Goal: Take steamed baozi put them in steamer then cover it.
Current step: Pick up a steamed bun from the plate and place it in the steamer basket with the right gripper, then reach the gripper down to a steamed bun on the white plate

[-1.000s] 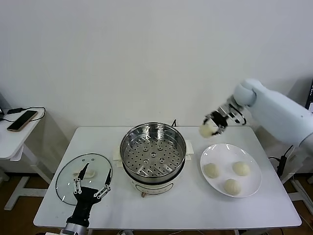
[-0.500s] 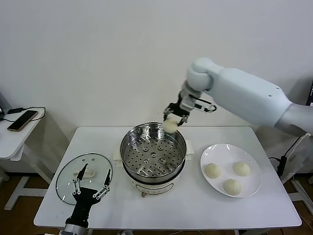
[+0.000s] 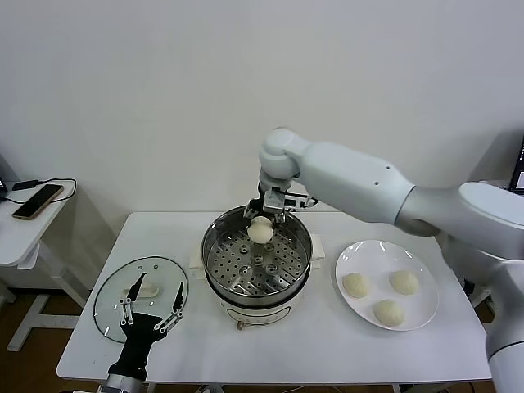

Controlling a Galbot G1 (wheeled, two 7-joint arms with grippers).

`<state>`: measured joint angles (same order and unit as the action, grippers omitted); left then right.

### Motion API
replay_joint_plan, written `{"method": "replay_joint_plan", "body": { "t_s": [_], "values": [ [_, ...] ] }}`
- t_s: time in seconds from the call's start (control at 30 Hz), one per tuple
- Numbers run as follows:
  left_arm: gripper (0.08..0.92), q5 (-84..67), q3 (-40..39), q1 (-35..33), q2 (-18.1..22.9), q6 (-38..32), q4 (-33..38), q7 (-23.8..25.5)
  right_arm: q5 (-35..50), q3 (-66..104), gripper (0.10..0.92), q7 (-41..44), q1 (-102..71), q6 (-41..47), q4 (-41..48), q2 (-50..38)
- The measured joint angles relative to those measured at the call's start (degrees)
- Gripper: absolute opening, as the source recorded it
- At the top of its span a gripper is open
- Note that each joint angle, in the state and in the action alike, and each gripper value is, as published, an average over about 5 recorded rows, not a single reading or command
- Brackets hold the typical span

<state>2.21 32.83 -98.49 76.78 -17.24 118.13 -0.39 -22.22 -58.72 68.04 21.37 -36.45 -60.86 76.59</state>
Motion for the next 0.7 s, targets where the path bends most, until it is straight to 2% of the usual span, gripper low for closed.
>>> {"method": "replay_joint_plan", "body": {
  "t_s": [0.23,0.37,0.5,0.7],
  "values": [
    [0.823,-0.31,0.47,0.12,-0.07,0.03,0.05,-0.14,-1.75,0.74,0.81,-0.16,-1.06,0.28,1.27,0.81],
    [0.823,-0.34,0.66,0.15,-0.12,0.19,0.27,-0.18,0.13,1.08,0.822,0.65,-0.39,2.01,-0.24,-0.7],
    [0.823,-0.35,0.62,0.27,-0.14,0.33,0.49,-0.2,5.11,0.97,0.823,1.92,1.56,5.72,-3.0,-4.34],
    [0.823,-0.21,0.06,0.43,-0.35,0.39,0.63,-0.19,17.49,-1.45,0.823,3.14,6.59,15.76,-5.59,-13.51]
  ]
}}
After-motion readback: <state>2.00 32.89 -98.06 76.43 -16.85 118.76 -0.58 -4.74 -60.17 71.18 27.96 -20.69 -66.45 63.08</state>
